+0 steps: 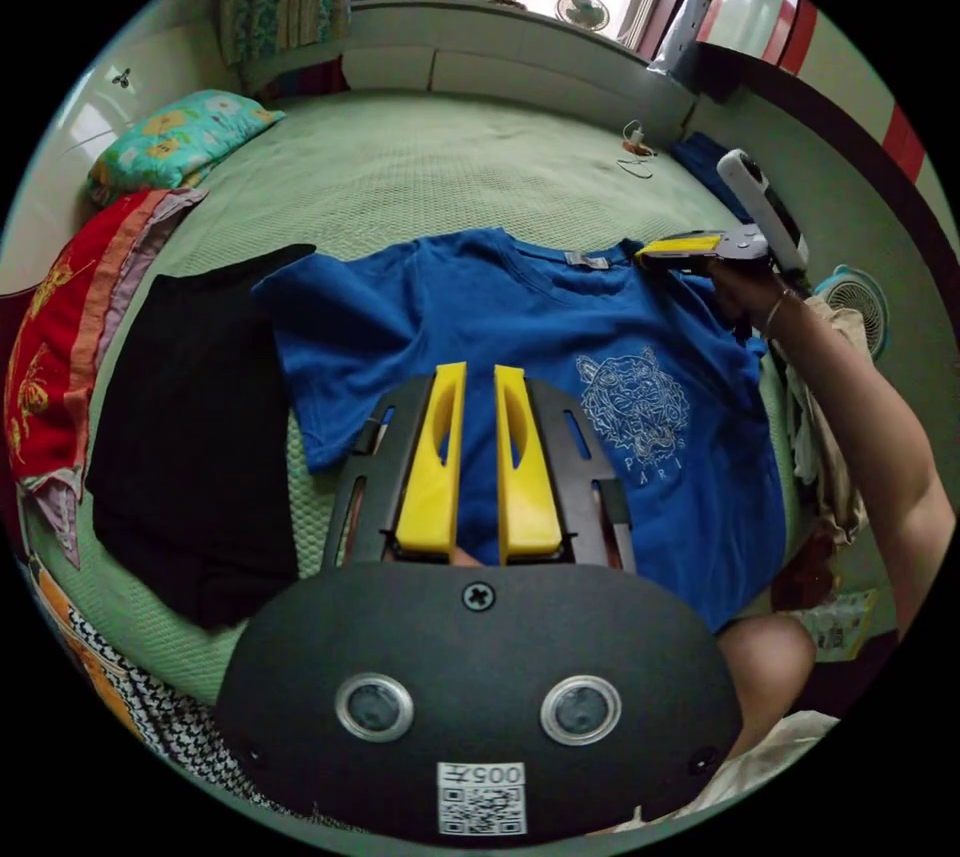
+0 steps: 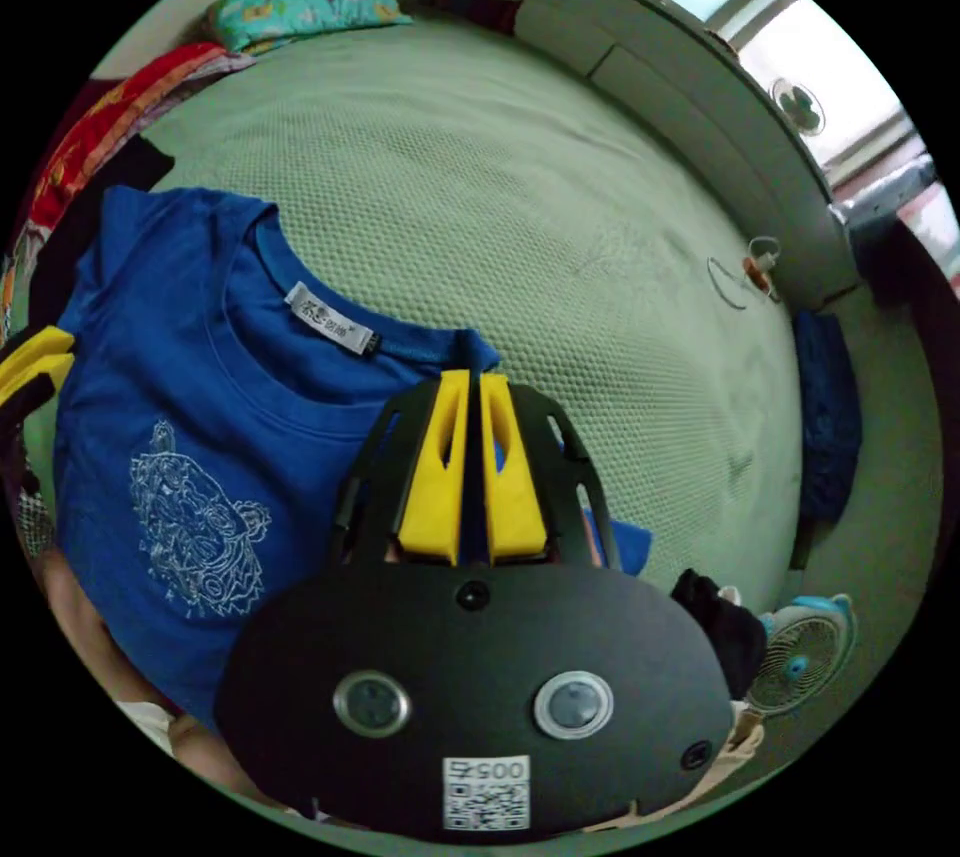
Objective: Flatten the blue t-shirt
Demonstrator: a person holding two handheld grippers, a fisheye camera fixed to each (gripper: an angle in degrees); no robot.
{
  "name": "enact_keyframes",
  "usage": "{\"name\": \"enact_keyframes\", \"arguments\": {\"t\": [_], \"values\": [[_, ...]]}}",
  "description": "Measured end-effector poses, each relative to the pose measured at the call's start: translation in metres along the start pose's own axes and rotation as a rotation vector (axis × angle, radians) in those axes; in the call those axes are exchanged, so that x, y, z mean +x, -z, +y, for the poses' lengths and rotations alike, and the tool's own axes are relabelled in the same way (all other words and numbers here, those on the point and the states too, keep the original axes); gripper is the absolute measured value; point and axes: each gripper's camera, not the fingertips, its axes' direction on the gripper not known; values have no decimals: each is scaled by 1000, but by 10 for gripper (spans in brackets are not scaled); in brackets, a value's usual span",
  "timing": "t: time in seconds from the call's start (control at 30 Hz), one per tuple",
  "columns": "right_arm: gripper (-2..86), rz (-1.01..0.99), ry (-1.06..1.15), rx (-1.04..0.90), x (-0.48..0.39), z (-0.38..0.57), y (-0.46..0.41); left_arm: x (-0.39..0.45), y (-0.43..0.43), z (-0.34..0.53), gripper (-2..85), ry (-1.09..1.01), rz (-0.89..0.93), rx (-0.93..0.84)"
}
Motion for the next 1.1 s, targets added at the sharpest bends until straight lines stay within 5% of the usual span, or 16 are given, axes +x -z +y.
{"name": "enact_keyframes", "arguments": {"t": [0.23,0.47,0.63,0.8,1.1], "values": [[-14,47,-13,-11,24,-46,27,0,9,5,62,-31,-107,-13],[3,308,-252,72,57,-86,58,-13,23,10,63,14,-63,6],[54,155,-302,155,46,-77,75,-18,30,14,62,20,-49,5],[73,-216,-78,237,-25,-52,92,-23,40,21,62,40,-37,8],[54,-290,-55,106,-109,-81,64,-28,61,33,61,62,-53,6]]}}
